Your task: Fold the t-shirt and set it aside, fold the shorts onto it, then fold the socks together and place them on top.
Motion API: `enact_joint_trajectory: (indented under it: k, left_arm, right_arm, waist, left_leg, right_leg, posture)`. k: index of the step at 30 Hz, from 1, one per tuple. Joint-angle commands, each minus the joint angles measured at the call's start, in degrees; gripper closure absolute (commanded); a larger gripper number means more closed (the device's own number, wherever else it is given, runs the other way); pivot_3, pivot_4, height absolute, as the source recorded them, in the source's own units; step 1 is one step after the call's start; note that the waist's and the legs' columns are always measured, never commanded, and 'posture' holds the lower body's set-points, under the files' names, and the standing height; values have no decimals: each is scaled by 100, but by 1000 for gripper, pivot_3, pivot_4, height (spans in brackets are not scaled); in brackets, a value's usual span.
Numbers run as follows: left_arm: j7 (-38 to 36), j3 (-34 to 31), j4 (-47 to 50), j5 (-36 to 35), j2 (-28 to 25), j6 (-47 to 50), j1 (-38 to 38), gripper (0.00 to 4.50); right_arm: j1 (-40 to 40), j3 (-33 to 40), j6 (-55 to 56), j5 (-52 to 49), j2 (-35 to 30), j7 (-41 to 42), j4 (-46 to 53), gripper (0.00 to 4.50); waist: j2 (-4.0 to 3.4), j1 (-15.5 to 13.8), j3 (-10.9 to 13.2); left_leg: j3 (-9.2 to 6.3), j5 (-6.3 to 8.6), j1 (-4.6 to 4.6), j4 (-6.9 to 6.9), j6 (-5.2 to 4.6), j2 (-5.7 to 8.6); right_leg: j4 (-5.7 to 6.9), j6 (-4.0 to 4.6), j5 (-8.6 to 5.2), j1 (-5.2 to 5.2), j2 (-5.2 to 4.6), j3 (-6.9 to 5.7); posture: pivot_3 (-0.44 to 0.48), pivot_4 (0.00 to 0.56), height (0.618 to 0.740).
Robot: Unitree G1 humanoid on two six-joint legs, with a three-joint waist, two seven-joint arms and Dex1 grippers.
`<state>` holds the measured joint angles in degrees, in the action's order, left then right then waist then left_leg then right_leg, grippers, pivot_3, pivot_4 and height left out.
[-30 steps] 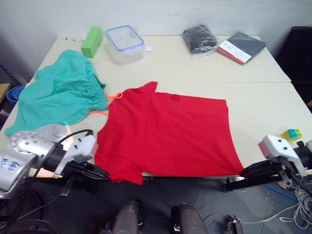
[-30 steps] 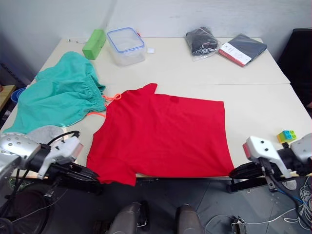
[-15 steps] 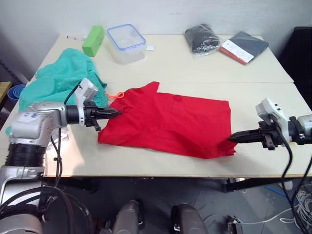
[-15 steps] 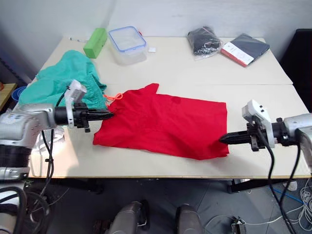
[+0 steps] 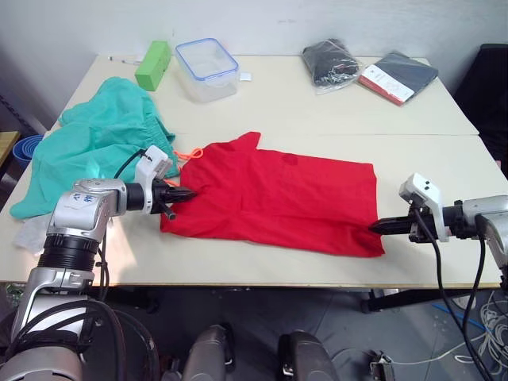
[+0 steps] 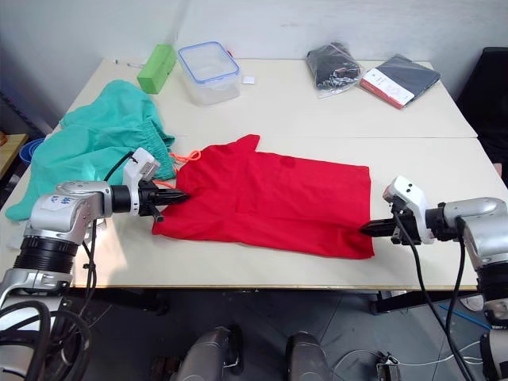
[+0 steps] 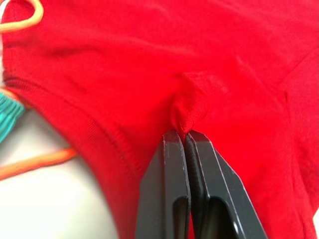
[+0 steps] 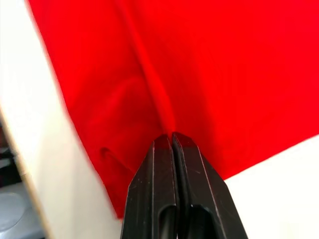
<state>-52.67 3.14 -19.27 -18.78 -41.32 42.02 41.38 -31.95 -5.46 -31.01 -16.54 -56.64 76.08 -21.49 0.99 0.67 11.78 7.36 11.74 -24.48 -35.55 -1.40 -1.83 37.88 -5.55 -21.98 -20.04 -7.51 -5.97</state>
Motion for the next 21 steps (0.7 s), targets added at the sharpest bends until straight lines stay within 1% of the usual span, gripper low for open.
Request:
enact_joint_trajectory:
  k: [1,3,6,10,11,12,14,17,19,21]
  left_arm:
    - [-58,-167,-49,41,-24,-185,104,4500]
    - [-71,-149,-87,68,-25,-233,111,4500]
    - [-93,-162,-108,72,-30,-242,98,4500]
    - [-143,-275,120,53,-191,-208,-43,3534]
    - [-190,-410,394,-35,-323,-164,-162,3214]
    - [-256,-577,720,-171,-447,-81,-294,3000]
    - [-329,-825,1200,-379,-594,46,-496,2535]
    - [-413,-1155,1976,-769,-667,174,-832,2535]
    - [-563,-1201,2512,-1003,-666,168,-1051,2505]
    - [-712,-977,3037,-1106,-640,114,-1273,2890]
  right_arm:
    - [-279,91,264,212,-21,-65,-271,4487]
    - [-401,104,293,283,10,-92,-427,4487]
    - [-521,217,216,251,13,-89,-498,3913]
    - [-487,636,251,109,-68,-315,-295,2547]
    - [-289,850,290,28,-150,-364,54,2249]
    - [-72,1083,228,-99,-195,-422,488,2002]
    - [251,1433,-20,-338,-176,-573,1202,1994]
    - [780,1770,-698,-857,182,-1095,2676,1994]
    - [1030,1778,-1011,-1125,489,-1472,3507,2404]
    - [1257,1507,-1050,-1135,792,-1795,4189,2909]
  waist:
    - [0,6,0]
    - [0,14,0]
    - [0,12,0]
    - [0,10,0]
    - [0,10,0]
    - [1,16,0]
    - [1,37,0]
    - [0,68,0]
    - [2,76,-1]
    - [1,73,-1]
  left_leg:
    - [1,0,0,1,0,0]
    - [1,0,0,0,0,-2]
    - [1,0,0,0,0,-2]
    - [1,0,-1,1,0,0]
    - [1,0,-1,1,0,-1]
    - [1,0,-1,1,0,-2]
    - [0,1,-12,6,2,-4]
    - [-18,-1,-47,2,6,-5]
    - [-31,-3,-57,-3,9,-7]
    - [-33,-4,-59,-4,8,-5]
  right_leg:
    - [0,0,0,-1,0,0]
    - [0,0,0,-1,1,-1]
    - [0,0,0,-1,1,-1]
    - [0,0,0,-1,0,-1]
    - [0,0,0,-1,0,0]
    - [0,0,0,-2,0,0]
    - [1,0,0,-14,-1,6]
    - [8,0,0,-38,0,11]
    - [8,1,1,-38,1,7]
    - [4,1,0,-35,2,8]
  posture:
    - [0,150,740]
    - [0,150,740]
    - [0,150,740]
    - [0,150,740]
    - [0,150,740]
    - [0,150,740]
    - [0,150,740]
    - [0,150,740]
    - [0,150,740]
    - [0,150,740]
